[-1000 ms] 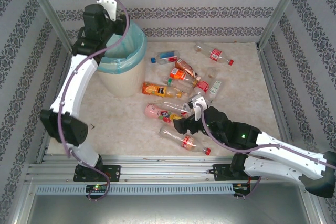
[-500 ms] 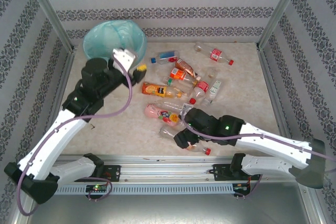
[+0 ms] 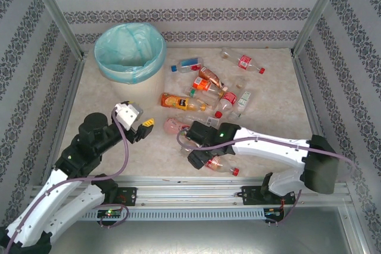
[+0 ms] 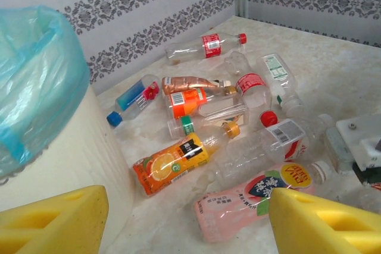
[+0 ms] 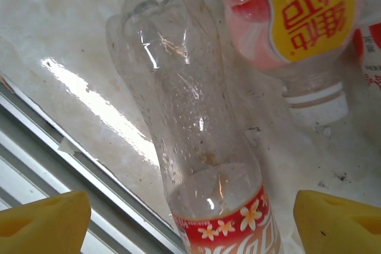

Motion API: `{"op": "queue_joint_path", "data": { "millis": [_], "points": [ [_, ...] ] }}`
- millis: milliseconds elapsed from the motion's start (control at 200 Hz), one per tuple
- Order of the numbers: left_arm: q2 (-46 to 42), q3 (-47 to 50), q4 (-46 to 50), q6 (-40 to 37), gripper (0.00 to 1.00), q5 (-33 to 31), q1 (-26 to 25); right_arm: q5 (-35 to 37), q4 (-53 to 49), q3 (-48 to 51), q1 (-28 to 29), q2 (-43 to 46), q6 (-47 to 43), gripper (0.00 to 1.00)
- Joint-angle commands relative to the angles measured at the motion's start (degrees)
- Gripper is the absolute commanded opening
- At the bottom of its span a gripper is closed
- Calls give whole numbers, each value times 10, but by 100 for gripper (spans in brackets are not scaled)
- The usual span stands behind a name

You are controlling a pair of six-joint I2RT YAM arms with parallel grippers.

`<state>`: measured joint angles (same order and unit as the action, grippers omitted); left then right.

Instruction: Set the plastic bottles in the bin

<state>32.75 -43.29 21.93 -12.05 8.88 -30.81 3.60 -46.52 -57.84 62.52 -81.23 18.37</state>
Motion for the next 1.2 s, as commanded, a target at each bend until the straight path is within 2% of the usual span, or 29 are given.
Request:
{"op": "queue_joint_path", "data": {
  "millis": [0,60,450,664,789,939,1089,1194],
  "points": [
    [-17,20,1,30,73,-32,-7,15,-10,-24,11,-35,-14,87],
    [-24,30,5,38,76,-40,-7,20,-10,-30,15,-55,-14,88],
    [-13,42,14,45,76,-105,-7,52,-8,-59,22,-171,-22,90],
    [-14,42,12,44,76,-119,-7,48,-10,-70,23,-204,-37,76],
    [-15,41,12,43,76,-124,-7,51,-11,-67,23,-185,-39,65],
    [-25,38,5,41,77,-132,-7,32,-24,-70,23,-138,-35,59],
    [-42,33,-27,39,75,-132,-7,-13,-17,-75,19,-36,-9,58],
    [-50,26,-85,32,74,-103,-7,-39,17,-73,-8,49,23,56]
  ]
}}
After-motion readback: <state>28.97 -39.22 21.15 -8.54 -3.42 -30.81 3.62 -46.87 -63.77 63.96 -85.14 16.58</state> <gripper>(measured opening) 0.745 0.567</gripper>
